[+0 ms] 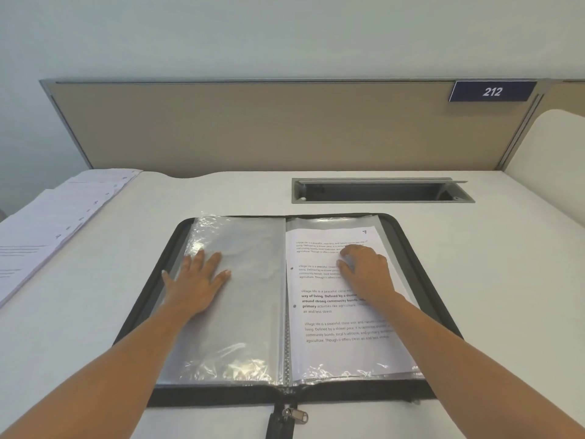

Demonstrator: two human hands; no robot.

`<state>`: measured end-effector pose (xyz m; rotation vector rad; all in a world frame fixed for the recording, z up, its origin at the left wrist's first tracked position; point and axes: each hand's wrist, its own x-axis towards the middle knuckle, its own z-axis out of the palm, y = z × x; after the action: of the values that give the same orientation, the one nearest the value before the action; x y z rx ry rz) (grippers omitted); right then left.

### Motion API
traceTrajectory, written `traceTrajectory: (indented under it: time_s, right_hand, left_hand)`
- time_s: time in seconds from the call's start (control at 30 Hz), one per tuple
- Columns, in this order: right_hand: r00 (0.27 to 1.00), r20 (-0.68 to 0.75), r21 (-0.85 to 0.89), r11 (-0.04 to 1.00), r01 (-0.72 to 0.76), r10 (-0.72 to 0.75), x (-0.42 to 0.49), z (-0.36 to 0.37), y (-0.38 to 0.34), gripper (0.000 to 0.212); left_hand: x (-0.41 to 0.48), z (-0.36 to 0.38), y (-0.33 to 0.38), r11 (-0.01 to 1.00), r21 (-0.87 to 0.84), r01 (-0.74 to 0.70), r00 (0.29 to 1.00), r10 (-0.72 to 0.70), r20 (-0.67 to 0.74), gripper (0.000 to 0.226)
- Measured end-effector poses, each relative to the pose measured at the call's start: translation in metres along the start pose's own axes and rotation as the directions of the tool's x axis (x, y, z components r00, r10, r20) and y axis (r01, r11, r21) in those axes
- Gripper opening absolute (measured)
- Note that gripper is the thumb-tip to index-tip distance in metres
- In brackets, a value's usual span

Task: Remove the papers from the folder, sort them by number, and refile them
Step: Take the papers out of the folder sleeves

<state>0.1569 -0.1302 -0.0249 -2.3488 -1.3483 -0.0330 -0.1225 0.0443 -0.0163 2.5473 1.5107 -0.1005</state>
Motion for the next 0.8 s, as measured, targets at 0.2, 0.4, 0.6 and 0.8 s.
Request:
traceTrajectory:
  time_s: [0.2,0.4,0.6,0.8]
  right_hand:
    - [0.998,0.055,0.009,1.000,-0.026,0.026,0.035,-0.009,0.013,0.030]
    - [0.945,0.303,-0.072,0.991,-0.109,0.126,0.076,-0.026,0.020,0.060]
    - [0.959,0.246,0.058,0.986,-0.158,0.140,0.081,-0.020,0.034,0.049]
    - [0.989,0.143,0.194,0.979,-0.058,0.030,0.087,-0.022,0.030,0.034]
  left_hand:
    - [0.018,-0.011,0.044,0.994,-0.099,0.036,0.984,-0.053,-0.171,0.061]
    - [0.037,-0.005,0.116,0.940,-0.173,-0.295,0.951,0.272,-0.147,0.056]
    - [0.052,0.010,0.151,0.902,-0.144,-0.406,0.914,0.403,-0.054,0.059]
    - [0.053,0.022,0.156,0.888,-0.095,-0.451,0.889,0.437,-0.132,0.054]
